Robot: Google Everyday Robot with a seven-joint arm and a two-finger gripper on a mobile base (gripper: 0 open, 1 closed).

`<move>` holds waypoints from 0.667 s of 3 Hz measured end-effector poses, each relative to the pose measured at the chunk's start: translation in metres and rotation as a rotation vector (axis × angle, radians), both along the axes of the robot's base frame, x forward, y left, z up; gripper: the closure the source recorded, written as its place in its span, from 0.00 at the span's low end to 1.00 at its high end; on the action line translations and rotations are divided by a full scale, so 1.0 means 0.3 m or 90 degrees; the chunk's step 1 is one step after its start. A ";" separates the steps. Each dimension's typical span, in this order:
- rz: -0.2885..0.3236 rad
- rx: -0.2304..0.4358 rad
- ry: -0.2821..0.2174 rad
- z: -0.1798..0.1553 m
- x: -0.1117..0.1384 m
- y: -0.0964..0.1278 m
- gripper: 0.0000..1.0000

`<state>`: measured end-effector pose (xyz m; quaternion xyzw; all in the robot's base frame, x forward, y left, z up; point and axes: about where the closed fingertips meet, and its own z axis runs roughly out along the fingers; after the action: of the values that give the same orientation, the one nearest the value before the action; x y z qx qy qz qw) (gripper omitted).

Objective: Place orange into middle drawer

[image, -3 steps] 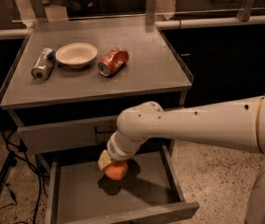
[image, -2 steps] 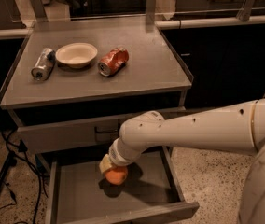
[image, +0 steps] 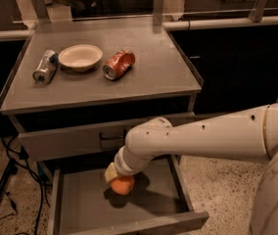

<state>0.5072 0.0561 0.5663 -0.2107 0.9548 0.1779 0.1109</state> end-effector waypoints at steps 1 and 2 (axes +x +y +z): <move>-0.035 -0.040 0.002 -0.101 -0.033 -0.037 1.00; -0.087 -0.079 0.010 -0.230 -0.043 -0.058 1.00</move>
Offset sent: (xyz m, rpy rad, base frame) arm -0.0208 -0.0210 -0.0753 -0.1422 0.0167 -0.1704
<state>0.4945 0.0388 0.4973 -0.1499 0.9770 0.1122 0.1018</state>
